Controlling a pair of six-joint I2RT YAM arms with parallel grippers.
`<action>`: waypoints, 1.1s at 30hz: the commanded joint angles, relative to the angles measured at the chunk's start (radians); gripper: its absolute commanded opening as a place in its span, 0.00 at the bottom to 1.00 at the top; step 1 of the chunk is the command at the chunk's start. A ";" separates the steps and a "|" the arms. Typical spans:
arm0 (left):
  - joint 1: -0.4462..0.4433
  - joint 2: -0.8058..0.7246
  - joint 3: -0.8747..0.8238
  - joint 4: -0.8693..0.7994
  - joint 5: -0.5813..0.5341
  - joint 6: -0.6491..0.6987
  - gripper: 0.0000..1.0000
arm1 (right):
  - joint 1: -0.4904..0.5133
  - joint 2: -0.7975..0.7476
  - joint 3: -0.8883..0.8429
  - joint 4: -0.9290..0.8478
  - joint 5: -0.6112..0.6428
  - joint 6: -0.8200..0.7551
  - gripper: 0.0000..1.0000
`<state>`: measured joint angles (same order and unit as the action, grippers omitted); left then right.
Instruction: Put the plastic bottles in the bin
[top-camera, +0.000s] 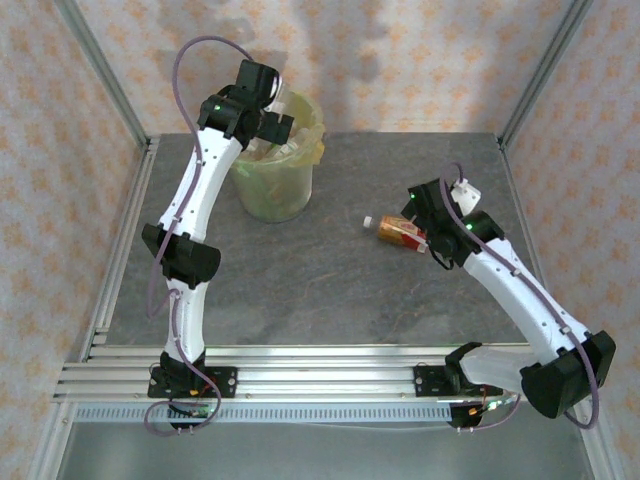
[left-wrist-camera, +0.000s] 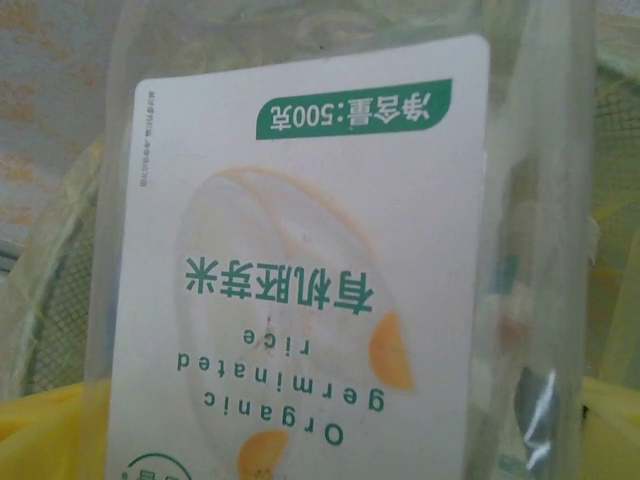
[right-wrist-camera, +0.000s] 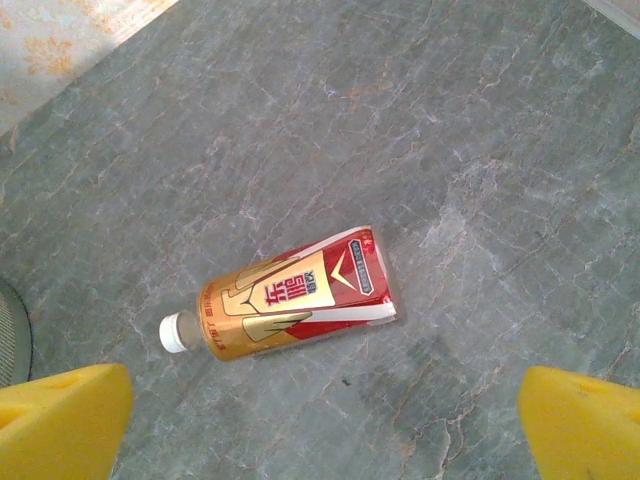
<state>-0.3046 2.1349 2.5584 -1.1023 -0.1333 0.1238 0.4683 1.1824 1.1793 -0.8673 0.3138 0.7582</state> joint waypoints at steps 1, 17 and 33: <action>0.010 -0.045 0.035 0.046 0.015 -0.013 1.00 | 0.001 0.027 0.025 0.007 -0.002 -0.017 0.99; 0.009 -0.088 -0.023 0.064 0.060 0.071 1.00 | -0.010 0.207 0.367 0.176 -0.368 -0.273 0.99; 0.010 -0.144 -0.171 0.182 0.094 0.100 1.00 | -0.019 1.073 1.603 0.068 -0.767 -0.328 0.99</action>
<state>-0.3046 2.0392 2.3970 -0.9718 -0.0547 0.1936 0.4549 2.1750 2.6293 -0.7486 -0.3511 0.4400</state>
